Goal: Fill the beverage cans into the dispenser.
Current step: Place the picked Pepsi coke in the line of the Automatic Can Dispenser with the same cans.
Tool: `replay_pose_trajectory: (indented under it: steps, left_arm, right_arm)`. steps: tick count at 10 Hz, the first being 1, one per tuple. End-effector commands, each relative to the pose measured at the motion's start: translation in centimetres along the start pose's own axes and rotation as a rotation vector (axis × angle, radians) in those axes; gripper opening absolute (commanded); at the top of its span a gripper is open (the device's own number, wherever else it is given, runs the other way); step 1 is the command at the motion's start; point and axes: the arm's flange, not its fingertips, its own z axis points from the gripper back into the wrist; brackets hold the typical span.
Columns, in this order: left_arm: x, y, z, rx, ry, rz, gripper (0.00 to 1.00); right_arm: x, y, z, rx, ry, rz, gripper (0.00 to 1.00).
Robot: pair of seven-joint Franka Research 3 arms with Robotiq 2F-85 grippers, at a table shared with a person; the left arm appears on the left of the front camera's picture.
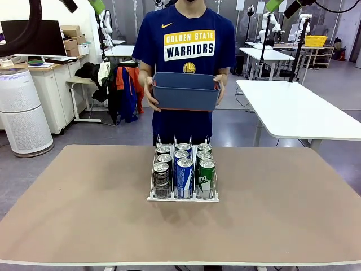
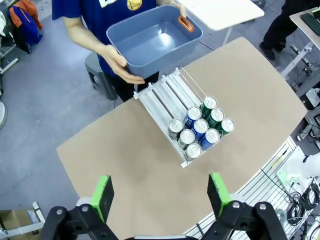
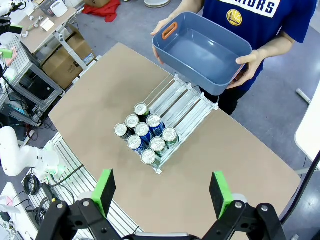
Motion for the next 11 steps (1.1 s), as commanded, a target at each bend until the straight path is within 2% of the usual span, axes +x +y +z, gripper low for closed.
replay_pose_trajectory:
  steps: [1,5,6,11]
  left_arm:
    - [0.3,-0.2,0.6,0.041,-0.021,-0.020,1.00]
    - [0.8,-0.6,0.6,0.026,-0.005,-0.032,1.00]
    - [0.7,-0.6,1.6,0.032,-0.031,-0.026,1.00]
    - [0.7,-0.6,1.6,0.032,-0.031,-0.026,1.00]
  right_arm:
    - [-0.1,0.1,0.1,0.000,0.000,0.000,1.00]
    - [-0.1,0.1,0.1,0.000,0.000,0.000,1.00]
    - [-0.1,0.1,0.1,0.000,0.000,0.000,1.00]
    - [-0.1,0.1,0.1,0.000,0.000,0.000,1.00]
